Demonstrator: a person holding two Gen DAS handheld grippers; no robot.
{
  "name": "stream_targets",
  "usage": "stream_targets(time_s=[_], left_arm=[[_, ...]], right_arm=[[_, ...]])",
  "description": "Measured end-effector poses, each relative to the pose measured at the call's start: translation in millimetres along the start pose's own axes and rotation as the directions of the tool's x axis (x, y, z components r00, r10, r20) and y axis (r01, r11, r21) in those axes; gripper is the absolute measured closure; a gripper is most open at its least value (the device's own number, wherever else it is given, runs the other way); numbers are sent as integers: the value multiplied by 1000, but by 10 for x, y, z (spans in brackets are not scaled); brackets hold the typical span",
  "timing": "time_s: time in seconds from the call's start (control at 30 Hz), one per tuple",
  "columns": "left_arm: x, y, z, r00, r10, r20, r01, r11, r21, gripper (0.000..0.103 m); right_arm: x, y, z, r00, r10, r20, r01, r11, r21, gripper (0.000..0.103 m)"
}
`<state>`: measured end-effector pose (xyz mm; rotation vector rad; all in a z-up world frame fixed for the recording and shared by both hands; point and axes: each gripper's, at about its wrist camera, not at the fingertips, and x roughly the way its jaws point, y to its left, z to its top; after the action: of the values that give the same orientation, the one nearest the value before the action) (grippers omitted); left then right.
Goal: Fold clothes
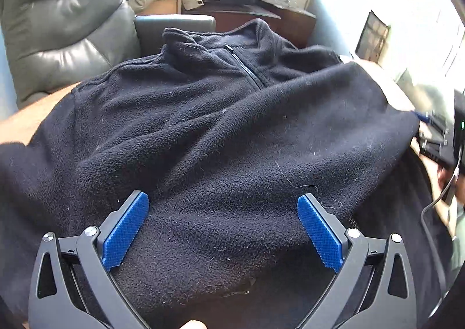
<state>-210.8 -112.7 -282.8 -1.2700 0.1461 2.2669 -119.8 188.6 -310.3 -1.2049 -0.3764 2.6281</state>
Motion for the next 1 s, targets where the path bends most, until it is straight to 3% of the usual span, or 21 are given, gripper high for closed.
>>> stream_targets(time_s=[0.1, 0.17, 0.27, 0.37, 0.47, 0.53, 0.6, 0.77, 0.87, 0.93, 1.0], left_arm=[[-8, 28, 6, 1000, -4, 3, 4, 1000, 0, 1], [-21, 10, -1, 1000, 18, -1, -17, 999, 31, 0], [-39, 8, -8, 999, 33, 7, -34, 999, 33, 0], [-64, 11, -4, 999, 40, 8, -40, 999, 30, 0], [-98, 50, 59, 1000, -1, -9, 1, 1000, -7, 0], [-65, 59, 171, 999, -43, -23, 42, 998, -42, 0], [-190, 17, 244, 998, -65, -10, 65, 997, -33, 0], [-308, -253, 435, 988, -151, 35, 149, 988, 39, 0], [-29, -325, 456, 992, -126, -16, 126, 992, 28, 0], [256, -291, 381, 993, -86, -78, 86, 996, -1, 1], [327, -334, 288, 998, -50, -48, 53, 998, 44, 0]], right_arm=[[-1, -59, -96, 999, -7, -35, 8, 1000, 15, 44], [-23, -156, -146, 999, -3, -51, 7, 998, 67, 33], [-94, -254, -193, 998, 7, -62, 1, 991, 137, 33], [-225, -363, -175, 998, 57, -1, -56, 971, 232, 33], [-371, -449, -205, 997, 74, 36, -80, 970, 231, 34], [-506, -621, -237, 1000, 6, 25, -12, 975, 222, 34], [-633, -932, -232, 999, 28, 28, -35, 957, 288, 34], [-771, -976, 194, 982, 130, 136, -162, 952, 260, 33], [-401, -556, 522, 951, 274, 145, -300, 930, 213, 33], [3, -171, 570, 938, 342, 62, -347, 924, 161, 36], [393, 145, 475, 934, 354, -58, -344, 930, 129, 48]])
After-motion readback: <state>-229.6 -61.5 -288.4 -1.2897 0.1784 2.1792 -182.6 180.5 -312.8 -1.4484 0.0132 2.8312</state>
